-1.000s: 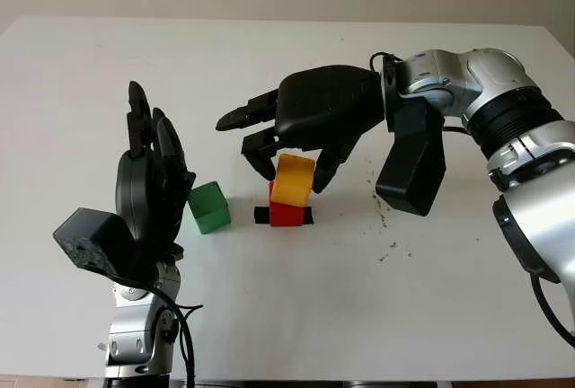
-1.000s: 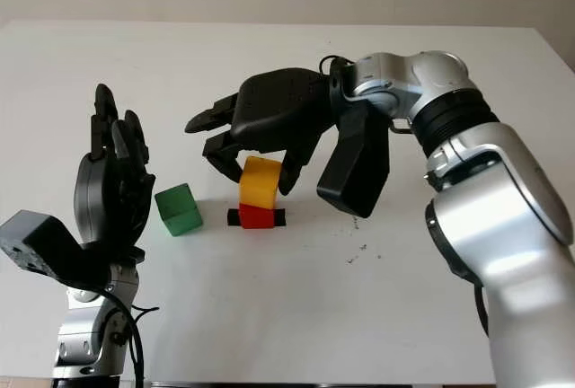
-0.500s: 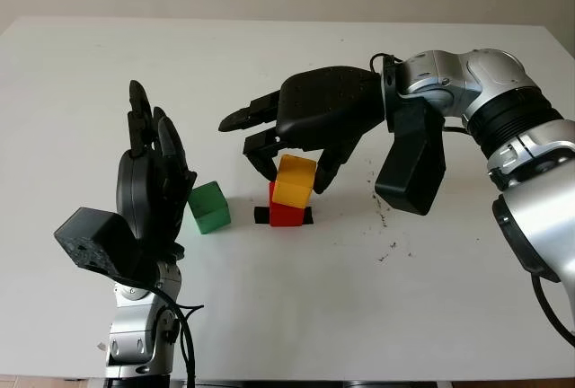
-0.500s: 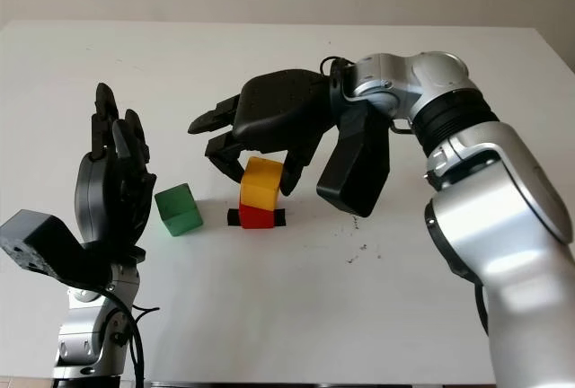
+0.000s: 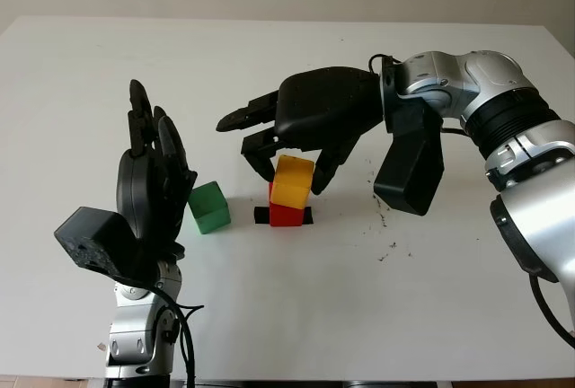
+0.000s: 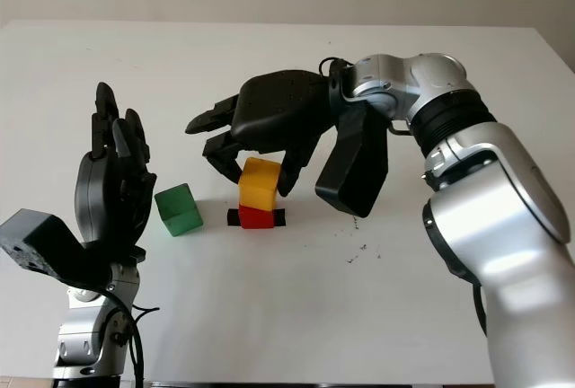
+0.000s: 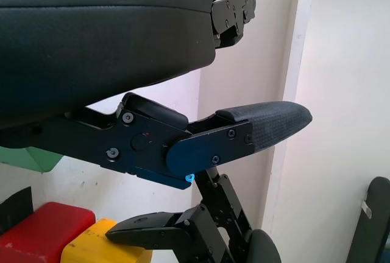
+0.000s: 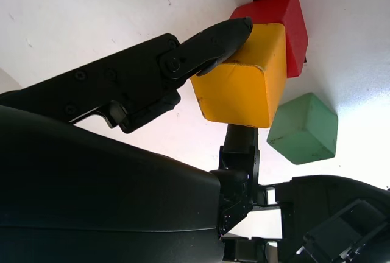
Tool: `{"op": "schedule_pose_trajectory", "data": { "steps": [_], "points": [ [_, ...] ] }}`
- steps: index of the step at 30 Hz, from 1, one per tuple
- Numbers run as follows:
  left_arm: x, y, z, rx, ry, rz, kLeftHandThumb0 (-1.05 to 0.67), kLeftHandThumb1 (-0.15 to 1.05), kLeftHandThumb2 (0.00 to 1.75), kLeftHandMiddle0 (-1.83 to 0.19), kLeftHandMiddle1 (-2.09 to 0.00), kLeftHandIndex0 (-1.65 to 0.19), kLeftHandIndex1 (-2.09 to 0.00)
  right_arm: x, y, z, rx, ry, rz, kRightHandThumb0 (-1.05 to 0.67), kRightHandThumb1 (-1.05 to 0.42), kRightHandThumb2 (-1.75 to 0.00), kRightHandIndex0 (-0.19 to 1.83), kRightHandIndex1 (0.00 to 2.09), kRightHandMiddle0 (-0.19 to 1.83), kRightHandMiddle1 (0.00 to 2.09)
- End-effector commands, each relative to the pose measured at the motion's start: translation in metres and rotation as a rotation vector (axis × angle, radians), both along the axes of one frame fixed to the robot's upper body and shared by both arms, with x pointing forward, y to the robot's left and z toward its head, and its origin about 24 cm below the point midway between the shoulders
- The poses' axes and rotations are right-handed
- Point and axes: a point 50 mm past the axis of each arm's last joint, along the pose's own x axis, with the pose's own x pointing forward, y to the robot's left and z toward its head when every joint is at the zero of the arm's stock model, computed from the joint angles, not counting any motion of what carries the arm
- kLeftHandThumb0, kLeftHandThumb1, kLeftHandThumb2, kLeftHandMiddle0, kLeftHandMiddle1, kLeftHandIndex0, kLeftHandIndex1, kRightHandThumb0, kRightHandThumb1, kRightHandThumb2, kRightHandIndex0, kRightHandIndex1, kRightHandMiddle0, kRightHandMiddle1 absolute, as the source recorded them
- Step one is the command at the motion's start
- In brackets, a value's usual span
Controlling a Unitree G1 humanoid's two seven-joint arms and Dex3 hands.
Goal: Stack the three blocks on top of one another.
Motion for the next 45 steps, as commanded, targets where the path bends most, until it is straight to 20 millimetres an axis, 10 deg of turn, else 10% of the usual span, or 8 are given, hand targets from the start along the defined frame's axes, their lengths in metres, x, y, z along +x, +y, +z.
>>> {"op": "schedule_pose_trajectory", "data": {
  "steps": [1,18,26,45],
  "points": [
    [-0.001,-0.001,0.002,-0.003,-0.010,0.004,-0.72,1.05,0.68,0.19,0.00,0.19,0.00,-0.002,0.005,0.009,0.005,-0.035,0.033,-0.51,-0.98,-0.05,0.15,0.06,0.35,1.50],
    [-0.002,-0.001,0.002,-0.003,-0.007,0.002,-0.72,1.05,0.69,0.19,0.00,0.19,0.00,-0.001,0.004,0.009,-0.017,-0.054,0.032,-0.58,-0.96,-0.05,0.12,0.05,0.34,1.52],
    [-0.001,-0.001,0.001,-0.006,-0.007,-0.001,-0.72,1.05,0.69,0.19,0.00,0.19,0.00,-0.001,0.002,0.009,-0.062,-0.097,0.037,-0.71,-0.93,-0.06,0.02,0.04,0.01,0.82],
    [-0.002,-0.002,0.001,-0.002,0.003,0.005,-0.74,1.05,0.68,0.19,0.00,0.19,0.00,0.000,-0.010,0.020,-0.090,-0.159,0.025,-0.83,-0.96,-0.05,-0.19,0.00,-0.19,0.15]
  ]
}}
